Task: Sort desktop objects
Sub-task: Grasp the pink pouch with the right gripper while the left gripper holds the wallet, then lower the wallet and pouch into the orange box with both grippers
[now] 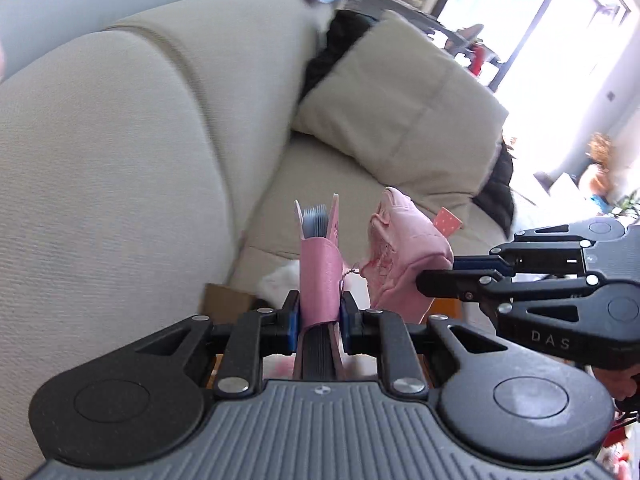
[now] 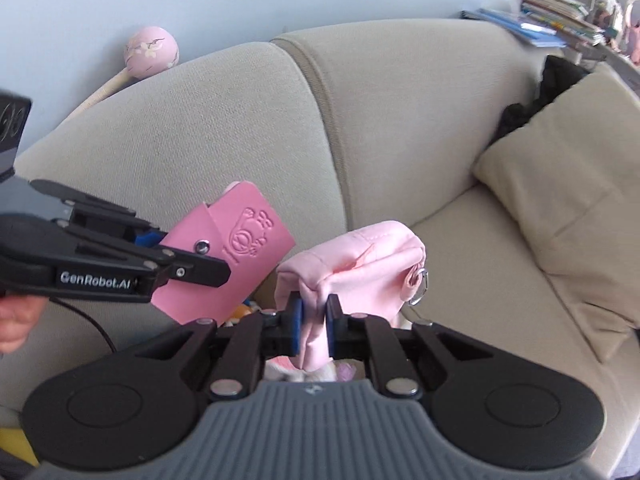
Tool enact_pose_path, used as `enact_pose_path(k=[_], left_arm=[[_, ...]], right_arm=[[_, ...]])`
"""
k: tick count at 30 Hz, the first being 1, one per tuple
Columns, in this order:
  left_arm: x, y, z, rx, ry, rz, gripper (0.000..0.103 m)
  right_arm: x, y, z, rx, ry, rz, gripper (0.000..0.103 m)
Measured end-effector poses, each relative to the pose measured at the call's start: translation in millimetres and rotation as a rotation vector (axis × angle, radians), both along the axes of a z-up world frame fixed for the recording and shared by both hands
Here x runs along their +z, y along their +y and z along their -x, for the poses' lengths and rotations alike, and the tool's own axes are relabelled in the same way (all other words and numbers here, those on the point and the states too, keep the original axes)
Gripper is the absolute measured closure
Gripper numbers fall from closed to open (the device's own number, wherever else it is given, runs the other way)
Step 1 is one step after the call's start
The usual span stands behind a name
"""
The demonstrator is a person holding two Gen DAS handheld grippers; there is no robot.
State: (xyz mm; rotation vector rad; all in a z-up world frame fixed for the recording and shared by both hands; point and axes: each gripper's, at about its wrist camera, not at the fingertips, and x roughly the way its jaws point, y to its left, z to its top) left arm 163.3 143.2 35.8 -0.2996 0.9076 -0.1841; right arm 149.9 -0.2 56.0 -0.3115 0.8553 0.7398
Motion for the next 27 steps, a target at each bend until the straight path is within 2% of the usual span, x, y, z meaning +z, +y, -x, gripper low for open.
enact_pose_path(k=[2, 8, 13, 16, 19, 24, 27], left_arm=[[0, -25, 5, -0.054, -0.013, 0.023, 0.081], [5, -97, 15, -0.22, -0.039, 0.054, 0.081], [-8, -158, -6, -0.328, 0.005, 0.069, 0.081], [-25, -189, -17, -0.369, 0.046, 0.055, 0.081], [-48, -212, -26, -0.385, 0.097, 0.029, 0.081], [-82, -244, -39, -0.399, 0.161, -0.065, 0.081], [-97, -258, -43, -0.405, 0.179, -0.114, 0.081]], right_arm=[[9, -24, 25, -0.018, -0.029, 0.009, 0.091], [32, -89, 64, -0.099, -0.099, 0.031, 0.091], [29, -143, 81, -0.163, -0.114, 0.055, 0.091], [15, -170, 85, -0.182, -0.092, 0.072, 0.091], [-13, -189, 80, -0.183, -0.057, 0.087, 0.091], [-64, -218, 71, -0.159, -0.006, 0.073, 0.091], [-90, -224, 64, -0.109, -0.011, 0.051, 0.091]])
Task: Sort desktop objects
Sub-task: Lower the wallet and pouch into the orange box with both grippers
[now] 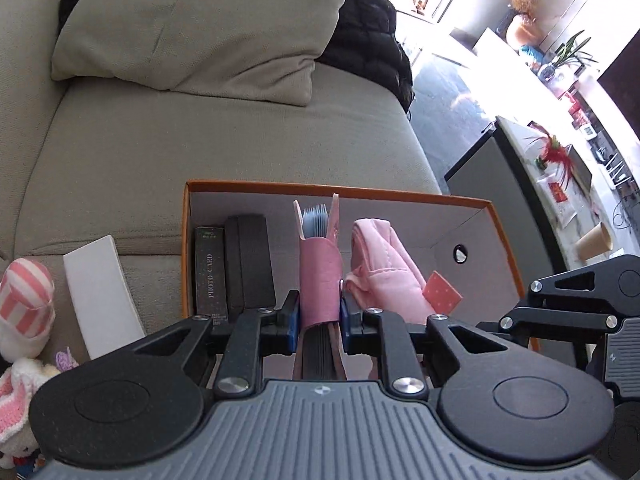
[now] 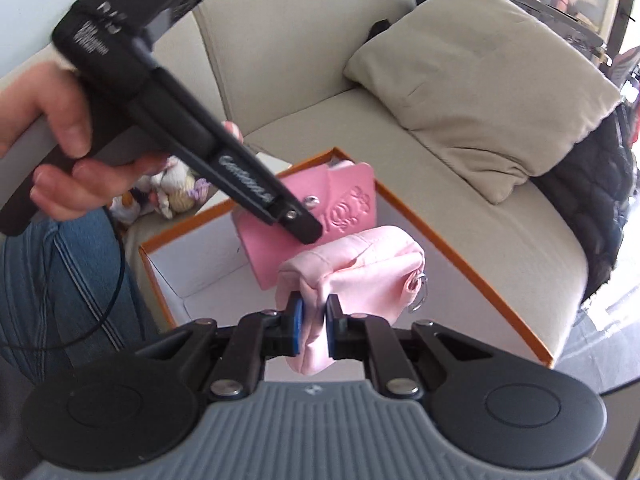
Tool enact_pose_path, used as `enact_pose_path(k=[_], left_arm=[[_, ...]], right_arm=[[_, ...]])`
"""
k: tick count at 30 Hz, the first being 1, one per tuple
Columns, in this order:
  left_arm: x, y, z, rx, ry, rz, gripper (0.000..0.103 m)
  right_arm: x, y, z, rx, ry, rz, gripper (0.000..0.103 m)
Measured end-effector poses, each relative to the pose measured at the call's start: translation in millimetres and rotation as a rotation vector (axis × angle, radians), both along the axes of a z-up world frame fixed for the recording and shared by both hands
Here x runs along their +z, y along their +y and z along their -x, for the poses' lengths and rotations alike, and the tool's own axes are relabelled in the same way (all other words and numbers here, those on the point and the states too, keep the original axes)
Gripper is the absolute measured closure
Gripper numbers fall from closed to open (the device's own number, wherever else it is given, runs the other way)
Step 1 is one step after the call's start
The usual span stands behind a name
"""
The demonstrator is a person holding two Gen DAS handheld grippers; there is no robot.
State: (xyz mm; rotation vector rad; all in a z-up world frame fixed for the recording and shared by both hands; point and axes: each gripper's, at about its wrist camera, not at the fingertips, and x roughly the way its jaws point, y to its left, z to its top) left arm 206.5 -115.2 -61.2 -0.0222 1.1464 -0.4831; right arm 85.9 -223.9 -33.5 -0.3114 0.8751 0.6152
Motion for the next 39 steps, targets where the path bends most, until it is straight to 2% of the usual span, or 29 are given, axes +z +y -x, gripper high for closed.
enact_pose_path(k=[5, 10, 15, 18, 20, 26, 29, 30, 31, 35, 39], left_arm=[[-16, -17, -1, -0.002, -0.017, -0.106, 0.081], [-25, -19, 4, -0.011, -0.023, -0.145, 0.081], [-17, -12, 17, -0.022, -0.025, -0.127, 0.081], [-13, -8, 27, -0.012, -0.021, -0.112, 0.081], [-13, -5, 33, -0.011, -0.017, -0.108, 0.081], [-28, -1, 37, 0.009, 0.046, -0.088, 0.081], [-38, 1, 35, 0.017, 0.078, -0.051, 0.081], [-40, 2, 34, 0.022, 0.09, -0.035, 0.081], [-41, 3, 34, 0.024, 0.097, -0.024, 0.081], [-44, 6, 31, 0.023, 0.123, 0.015, 0.081], [-45, 3, 31, 0.014, 0.143, 0.043, 0.081]], right_arm=[[-33, -4, -13, 0.077, -0.026, 0.001, 0.091], [-53, -8, -22, 0.068, 0.0, -0.021, 0.091], [-37, -17, -25, -0.023, 0.107, -0.125, 0.091], [-30, -12, -15, -0.016, 0.022, -0.067, 0.091], [-37, -4, -15, -0.001, 0.007, -0.013, 0.091], [-60, 9, -12, 0.065, 0.072, 0.056, 0.087], [-61, 8, -17, 0.06, 0.15, 0.059, 0.078], [-59, 5, -19, 0.043, 0.177, 0.042, 0.066], [-56, 1, -23, 0.018, 0.198, 0.019, 0.06], [-45, -16, -46, -0.119, 0.286, -0.058, 0.061], [-48, -25, -58, -0.265, 0.352, -0.043, 0.062]])
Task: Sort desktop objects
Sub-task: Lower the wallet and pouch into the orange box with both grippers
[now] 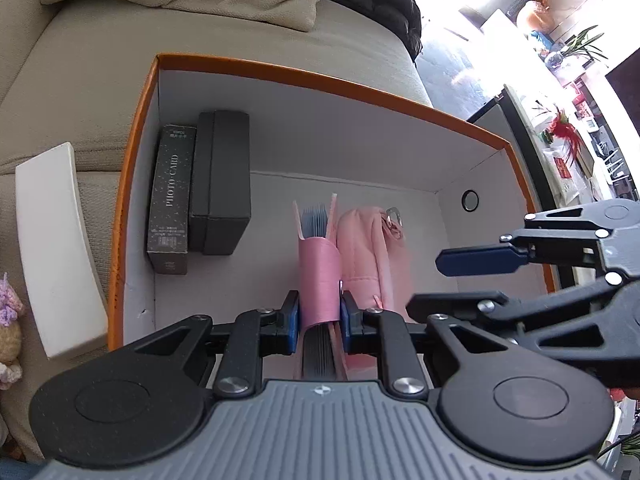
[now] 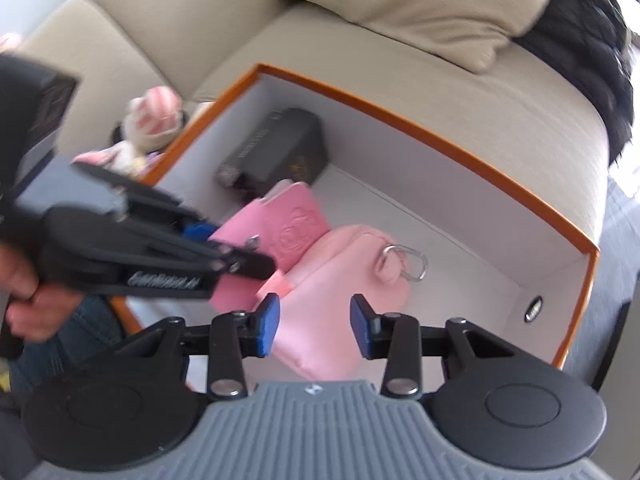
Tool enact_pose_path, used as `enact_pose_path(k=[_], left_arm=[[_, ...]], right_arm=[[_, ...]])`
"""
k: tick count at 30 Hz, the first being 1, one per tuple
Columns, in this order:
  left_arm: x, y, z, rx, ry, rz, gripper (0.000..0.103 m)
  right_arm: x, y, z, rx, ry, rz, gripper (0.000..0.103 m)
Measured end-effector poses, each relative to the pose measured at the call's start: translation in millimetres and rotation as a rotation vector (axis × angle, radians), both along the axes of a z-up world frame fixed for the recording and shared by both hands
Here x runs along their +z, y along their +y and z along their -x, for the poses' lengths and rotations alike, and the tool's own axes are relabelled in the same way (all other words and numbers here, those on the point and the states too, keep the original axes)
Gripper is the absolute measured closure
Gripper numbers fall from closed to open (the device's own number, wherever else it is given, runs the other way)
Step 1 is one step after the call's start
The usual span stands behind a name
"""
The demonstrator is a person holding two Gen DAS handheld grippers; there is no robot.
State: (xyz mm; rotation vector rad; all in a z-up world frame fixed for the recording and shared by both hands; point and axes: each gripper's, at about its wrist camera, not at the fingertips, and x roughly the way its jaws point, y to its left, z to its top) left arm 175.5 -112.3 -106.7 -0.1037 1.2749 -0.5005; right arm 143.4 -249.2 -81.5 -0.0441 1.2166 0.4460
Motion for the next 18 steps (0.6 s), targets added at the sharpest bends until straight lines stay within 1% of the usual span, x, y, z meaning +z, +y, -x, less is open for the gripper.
enact_pose_path(k=[3, 5, 7, 10, 15, 17, 18], left_arm=[[-1, -5, 0, -0.008, -0.002, -0.009, 0.081], [-2, -7, -1, -0.013, -0.003, -0.022, 0.081], [-3, -9, -2, -0.02, -0.003, -0.031, 0.081], [-8, -10, -4, -0.016, 0.003, -0.041, 0.081], [-13, -11, -6, -0.012, -0.013, -0.113, 0.081], [-15, -11, -6, -0.016, -0.009, -0.117, 0.081], [-16, -10, -6, -0.016, -0.007, -0.118, 0.081]], right_arm=[[-15, -3, -11, -0.082, 0.042, 0.067, 0.062], [-27, -14, -18, -0.146, 0.098, 0.071, 0.062], [-38, -25, -19, -0.194, 0.157, 0.029, 0.062], [-51, -35, -18, -0.243, 0.213, -0.044, 0.061], [-74, -39, -18, -0.303, 0.273, -0.147, 0.06], [-84, -41, -18, -0.333, 0.299, -0.193, 0.059], [-89, -42, -18, -0.348, 0.307, -0.216, 0.057]])
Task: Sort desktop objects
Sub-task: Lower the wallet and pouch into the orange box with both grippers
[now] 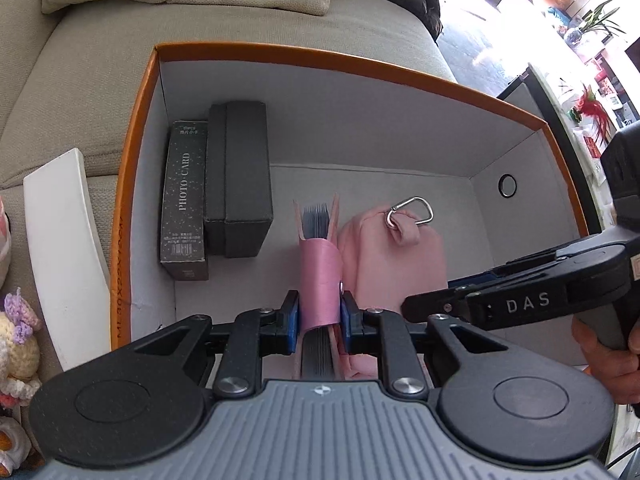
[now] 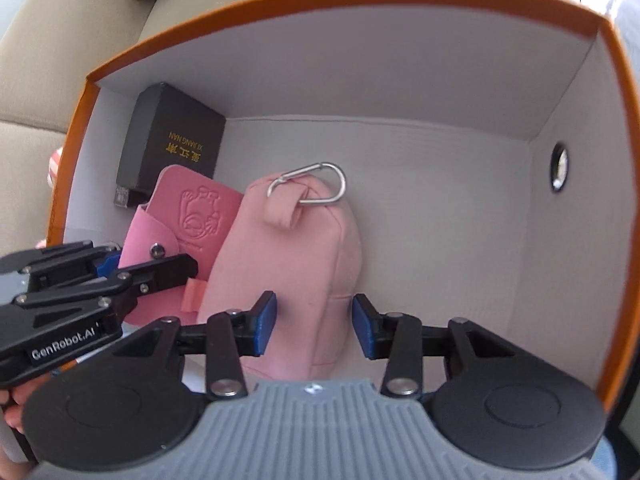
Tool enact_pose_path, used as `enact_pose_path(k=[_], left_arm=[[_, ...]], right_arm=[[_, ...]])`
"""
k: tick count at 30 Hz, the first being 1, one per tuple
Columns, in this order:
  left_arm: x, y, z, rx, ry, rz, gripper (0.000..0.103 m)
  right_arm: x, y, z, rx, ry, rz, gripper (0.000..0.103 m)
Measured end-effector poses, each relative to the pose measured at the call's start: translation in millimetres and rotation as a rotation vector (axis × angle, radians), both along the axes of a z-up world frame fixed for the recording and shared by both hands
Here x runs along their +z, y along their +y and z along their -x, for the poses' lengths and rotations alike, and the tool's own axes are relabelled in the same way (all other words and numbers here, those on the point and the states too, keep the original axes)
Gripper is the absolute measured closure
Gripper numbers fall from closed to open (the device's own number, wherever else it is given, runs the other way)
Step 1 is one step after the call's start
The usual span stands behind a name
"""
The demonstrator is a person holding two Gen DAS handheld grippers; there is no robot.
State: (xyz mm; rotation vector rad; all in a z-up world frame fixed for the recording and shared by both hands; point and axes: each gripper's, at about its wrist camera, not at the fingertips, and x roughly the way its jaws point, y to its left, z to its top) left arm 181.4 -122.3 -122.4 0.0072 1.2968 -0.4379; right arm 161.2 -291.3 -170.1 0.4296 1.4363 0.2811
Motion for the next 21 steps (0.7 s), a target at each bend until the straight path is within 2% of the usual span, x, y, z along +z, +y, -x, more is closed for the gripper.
enact_pose_path(k=[2, 3, 4, 7, 13, 17, 18, 21], left_arm=[[0, 0, 0, 0.0, -0.006, -0.008, 0.081], [1, 0, 1, 0.003, -0.011, -0.015, 0.081], [2, 0, 1, 0.004, -0.015, -0.018, 0.081], [7, 0, 3, 0.003, -0.023, -0.009, 0.081], [11, -12, 1, -0.01, -0.06, -0.017, 0.081], [13, -25, -7, -0.019, -0.094, -0.038, 0.081], [14, -28, -9, -0.019, -0.112, -0.051, 0.081], [15, -30, -14, -0.014, -0.168, -0.093, 0.081]], right_arm=[[-5, -2, 1, -0.032, 0.003, -0.019, 0.059], [-5, -4, 3, -0.045, 0.003, -0.028, 0.064], [-3, -6, 4, -0.056, -0.002, -0.033, 0.069], [14, -8, 11, -0.067, -0.04, -0.029, 0.073], [57, -1, 19, -0.095, -0.14, 0.089, 0.074], [72, 28, 12, -0.046, -0.22, 0.246, 0.074], [74, 17, 13, -0.034, -0.231, 0.275, 0.074], [84, 10, -3, -0.054, -0.229, 0.231, 0.073]])
